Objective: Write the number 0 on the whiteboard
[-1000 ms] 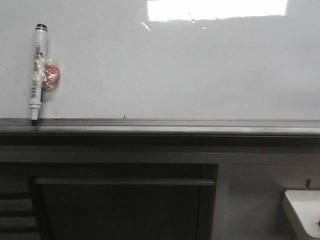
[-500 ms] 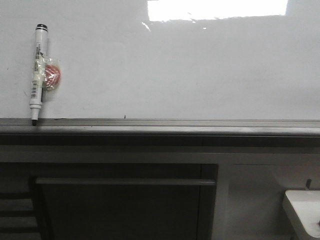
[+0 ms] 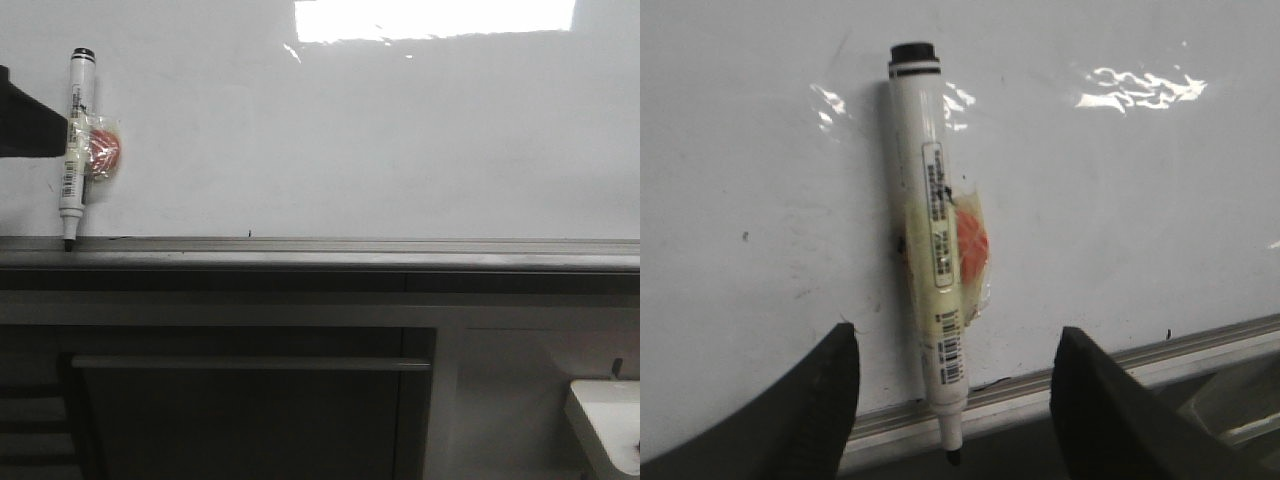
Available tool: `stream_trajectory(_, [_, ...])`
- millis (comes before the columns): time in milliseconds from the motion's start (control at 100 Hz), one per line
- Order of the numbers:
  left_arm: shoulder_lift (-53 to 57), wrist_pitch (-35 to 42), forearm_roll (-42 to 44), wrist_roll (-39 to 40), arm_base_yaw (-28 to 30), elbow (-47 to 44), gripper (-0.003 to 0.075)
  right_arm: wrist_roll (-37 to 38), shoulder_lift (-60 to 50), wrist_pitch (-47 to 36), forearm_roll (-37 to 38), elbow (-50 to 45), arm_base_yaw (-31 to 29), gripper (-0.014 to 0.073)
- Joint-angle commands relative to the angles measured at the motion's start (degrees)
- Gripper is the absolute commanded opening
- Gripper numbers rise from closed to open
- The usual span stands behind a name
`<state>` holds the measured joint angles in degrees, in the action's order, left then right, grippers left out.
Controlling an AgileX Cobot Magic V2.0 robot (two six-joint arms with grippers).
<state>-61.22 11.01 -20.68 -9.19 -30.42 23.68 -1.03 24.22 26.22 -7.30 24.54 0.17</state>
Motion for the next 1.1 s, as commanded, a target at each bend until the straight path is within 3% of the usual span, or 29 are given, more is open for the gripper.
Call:
stream_trajectory(0, [-1.6, 6.42, -1.35, 0.24, -2.16, 1.42, 0.0388, -0.15, 0.8, -4.13, -0.1, 1.7, -0.17, -0.0055])
stream_trajectory(240, [-8.17, 15.03, -4.45, 0.33, -4.26, 1.42, 0.0388, -0.15, 0.8, -4.13, -0.1, 1.7, -0.17, -0.0055])
stream_trajectory(590, [-14.2, 19.5, -5.89, 0.33, -4.26, 1.42, 0.0381, -0.15, 0.8, -4.23, -0.1, 1.7, -0.17, -0.0055])
stream_trajectory(660, [-14.5, 19.26, -5.89, 0.33, -4.26, 1.42, 0.0306, -0.15, 0.8, -4.23, -0.1, 1.7, -0.17, -0.0055])
stream_trajectory(830, [-14.5, 19.37, -5.89, 0.33, -4.26, 1.42, -0.0024, -0.15, 0.8, -2.72, -0.47, 1.7, -0.17, -0.0055])
stream_trajectory(990, [-14.37, 19.37, -4.85, 0.33, -4.26, 1.42, -0.002, -0.41, 0.8, -1.08, -2.2, 1.7, 0.34, -0.0055])
stream_trajectory(1090, [-13.57, 18.96, 2.6, 0.33, -4.26, 1.42, -0.002, -4.33, 1.26, -0.11, -6.4, 2.04, 3.82, -0.0055])
